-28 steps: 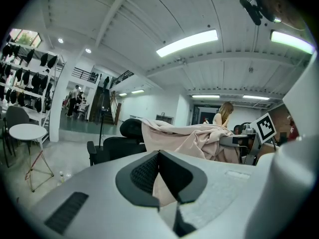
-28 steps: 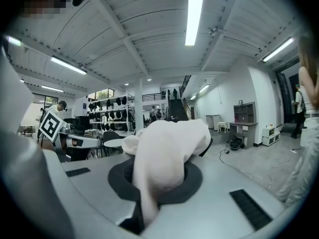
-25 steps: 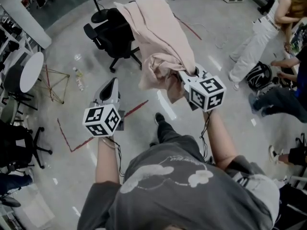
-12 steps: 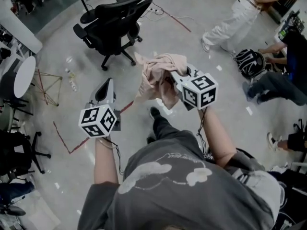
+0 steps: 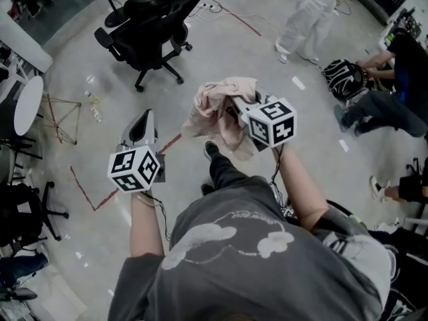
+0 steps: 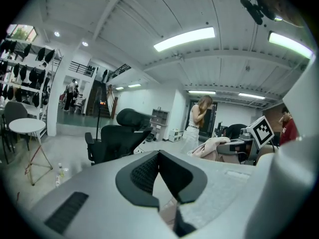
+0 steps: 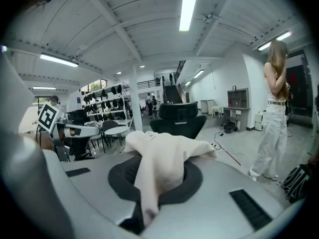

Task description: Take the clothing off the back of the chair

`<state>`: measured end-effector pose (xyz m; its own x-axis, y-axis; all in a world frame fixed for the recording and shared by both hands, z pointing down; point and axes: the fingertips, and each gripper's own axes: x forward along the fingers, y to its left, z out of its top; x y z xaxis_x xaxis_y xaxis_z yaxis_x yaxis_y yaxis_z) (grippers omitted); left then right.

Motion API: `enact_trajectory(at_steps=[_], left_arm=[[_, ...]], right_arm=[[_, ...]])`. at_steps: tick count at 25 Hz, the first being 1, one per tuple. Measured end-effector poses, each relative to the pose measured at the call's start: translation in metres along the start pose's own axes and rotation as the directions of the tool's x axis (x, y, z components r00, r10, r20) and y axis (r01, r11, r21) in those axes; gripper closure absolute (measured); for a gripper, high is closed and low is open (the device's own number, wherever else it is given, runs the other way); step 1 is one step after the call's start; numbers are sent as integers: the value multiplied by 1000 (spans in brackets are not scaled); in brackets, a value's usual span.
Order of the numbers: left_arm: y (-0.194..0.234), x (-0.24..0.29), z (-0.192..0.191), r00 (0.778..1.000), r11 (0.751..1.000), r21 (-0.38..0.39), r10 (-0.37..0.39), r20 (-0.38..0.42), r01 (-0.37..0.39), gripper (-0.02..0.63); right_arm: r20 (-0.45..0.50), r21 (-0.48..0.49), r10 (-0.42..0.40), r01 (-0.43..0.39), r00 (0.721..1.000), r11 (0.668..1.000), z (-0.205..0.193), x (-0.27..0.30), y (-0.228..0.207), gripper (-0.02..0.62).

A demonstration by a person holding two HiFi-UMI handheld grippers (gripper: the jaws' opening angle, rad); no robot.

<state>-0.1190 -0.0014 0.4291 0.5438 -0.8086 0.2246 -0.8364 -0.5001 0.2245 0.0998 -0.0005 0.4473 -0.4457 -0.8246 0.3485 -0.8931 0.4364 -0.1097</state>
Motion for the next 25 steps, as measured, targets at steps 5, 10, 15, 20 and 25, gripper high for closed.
enact_trajectory(at_steps=[5,10,15,20,25], left_arm=[[0,-1,-1,1000,1000,-4,-1,-2,1,606],[-4,-5,0,1000,1000,-4,3,8,-3,606],[1,-11,0,1000,1000,-6,14,14,-14,606],[-2,-12,2,1000,1000,-3,12,20,-12,606],[-5,-8,0,1000,1000,-3,2,15,-2,606]], right_arm=[[-19,-55,12,-13,1000,998,0,0,8,586],[-26,-81,12,-14,1000,997,0,-2,11,586],[-19,-100,16,-17,1000,995,4,-1,16,586],[-37,-70,10,-12,999,997,1,-2,12,586],[-35,-56,18,-20,999,998,1,-2,12,586]])
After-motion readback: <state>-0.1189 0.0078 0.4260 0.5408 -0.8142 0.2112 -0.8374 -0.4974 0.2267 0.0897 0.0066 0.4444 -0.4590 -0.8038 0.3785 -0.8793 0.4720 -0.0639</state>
